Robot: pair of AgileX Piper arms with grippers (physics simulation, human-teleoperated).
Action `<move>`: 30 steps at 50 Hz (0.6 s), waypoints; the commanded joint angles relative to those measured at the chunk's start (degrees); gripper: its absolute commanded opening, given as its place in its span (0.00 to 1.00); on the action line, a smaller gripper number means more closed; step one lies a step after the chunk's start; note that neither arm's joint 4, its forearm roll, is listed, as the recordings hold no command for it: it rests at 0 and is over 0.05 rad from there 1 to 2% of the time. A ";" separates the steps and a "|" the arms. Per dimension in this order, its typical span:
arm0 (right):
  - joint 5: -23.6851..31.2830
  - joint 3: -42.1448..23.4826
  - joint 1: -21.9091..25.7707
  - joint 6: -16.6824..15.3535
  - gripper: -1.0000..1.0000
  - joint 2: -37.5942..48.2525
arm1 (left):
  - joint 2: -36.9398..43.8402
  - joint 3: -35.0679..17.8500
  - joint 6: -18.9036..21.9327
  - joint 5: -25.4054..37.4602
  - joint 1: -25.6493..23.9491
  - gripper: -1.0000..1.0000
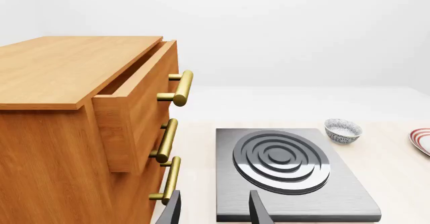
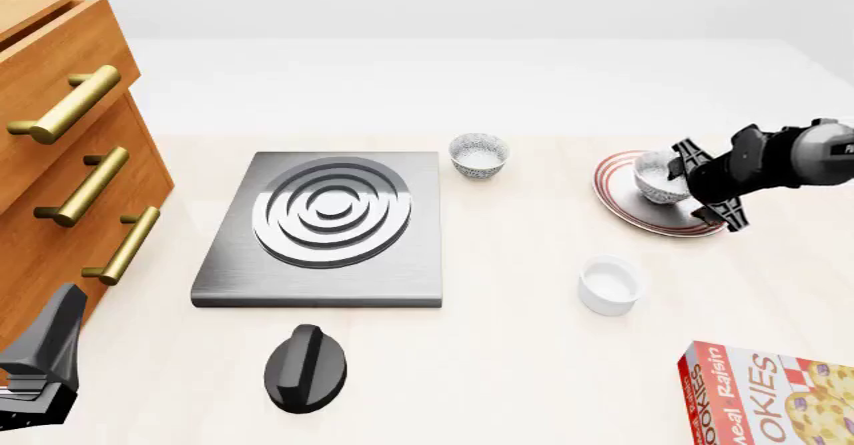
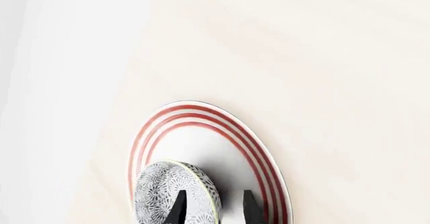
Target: Pick the akita bowl next to the cookies box and place it on the plate.
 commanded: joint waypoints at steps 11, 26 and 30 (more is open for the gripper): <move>-1.69 2.30 -0.33 -0.01 1.00 -1.20 | 0.00 0.00 0.00 0.00 0.00 1.00; -2.94 9.50 -0.92 -0.83 1.00 -7.57 | 0.00 0.00 0.00 0.00 0.00 1.00; -3.06 11.33 -1.09 -0.93 1.00 -9.75 | 0.00 0.00 0.00 0.00 0.00 1.00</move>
